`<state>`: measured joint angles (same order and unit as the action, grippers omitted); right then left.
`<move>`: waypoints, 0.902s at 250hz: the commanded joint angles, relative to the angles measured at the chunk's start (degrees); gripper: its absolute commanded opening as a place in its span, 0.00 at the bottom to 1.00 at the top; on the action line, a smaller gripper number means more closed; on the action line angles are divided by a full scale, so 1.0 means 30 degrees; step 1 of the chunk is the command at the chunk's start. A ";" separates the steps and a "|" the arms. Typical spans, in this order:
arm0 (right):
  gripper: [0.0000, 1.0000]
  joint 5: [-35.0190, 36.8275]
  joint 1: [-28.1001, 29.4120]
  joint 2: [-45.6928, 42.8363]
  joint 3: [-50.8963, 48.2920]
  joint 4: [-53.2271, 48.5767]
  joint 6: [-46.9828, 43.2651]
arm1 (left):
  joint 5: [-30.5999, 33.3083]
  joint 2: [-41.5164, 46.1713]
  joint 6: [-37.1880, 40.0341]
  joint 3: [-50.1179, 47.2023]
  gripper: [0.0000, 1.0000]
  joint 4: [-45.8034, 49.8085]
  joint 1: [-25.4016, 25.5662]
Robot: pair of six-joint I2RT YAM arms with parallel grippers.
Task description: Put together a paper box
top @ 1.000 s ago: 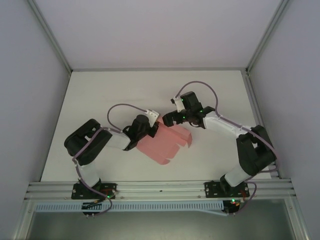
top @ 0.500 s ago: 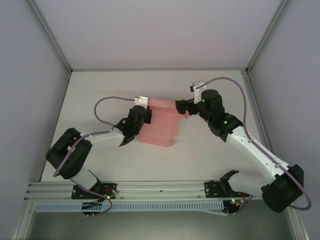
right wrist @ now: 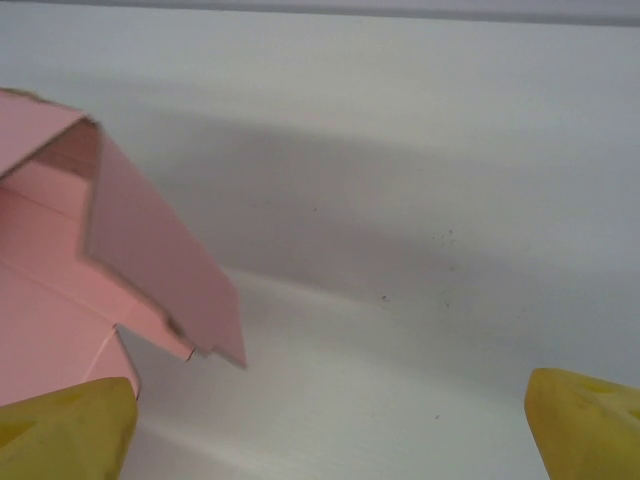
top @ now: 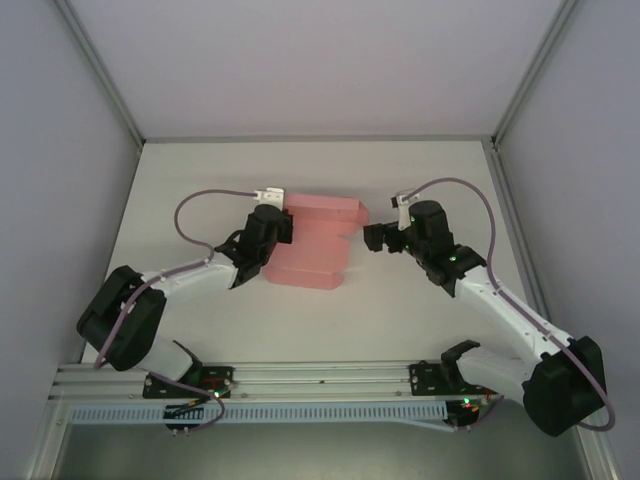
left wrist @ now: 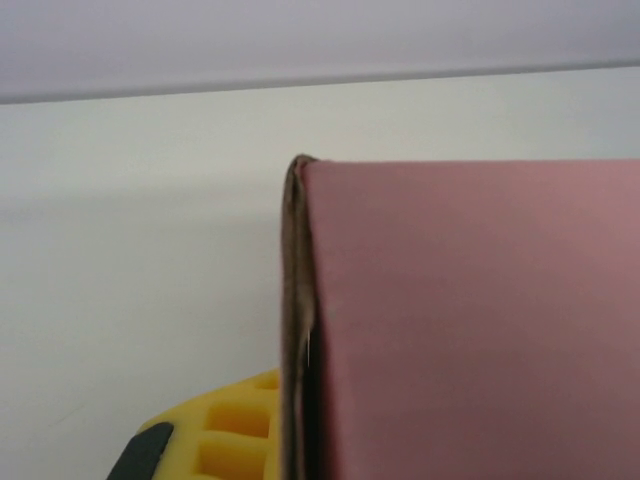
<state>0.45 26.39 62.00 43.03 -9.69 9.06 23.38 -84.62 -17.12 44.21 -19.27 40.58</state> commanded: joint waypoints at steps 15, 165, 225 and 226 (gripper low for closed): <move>1.00 -0.1132 -0.1038 0.1439 0.0747 0.1803 0.0611 | -0.3161 0.0999 0.0993 -0.0443 0.00 -0.0921 0.0007; 0.99 -0.7710 -0.2428 0.3797 0.4749 -0.0815 0.1086 | -0.1805 0.0607 0.1804 -0.1150 0.00 -0.1029 0.0002; 0.99 -0.8854 -0.2440 0.3162 0.3923 -0.0237 0.1343 | -0.1552 0.0130 0.1701 -0.0746 0.00 -0.0872 -0.0007; 0.99 -0.8808 -0.2440 0.3172 0.3931 -0.0275 0.1344 | -0.1552 0.0135 0.1712 -0.0739 0.00 -0.0873 -0.0014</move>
<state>-21.89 19.00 72.62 55.29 -11.31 12.12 16.97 -83.55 -12.93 40.45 -22.09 40.53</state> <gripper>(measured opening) 0.990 0.061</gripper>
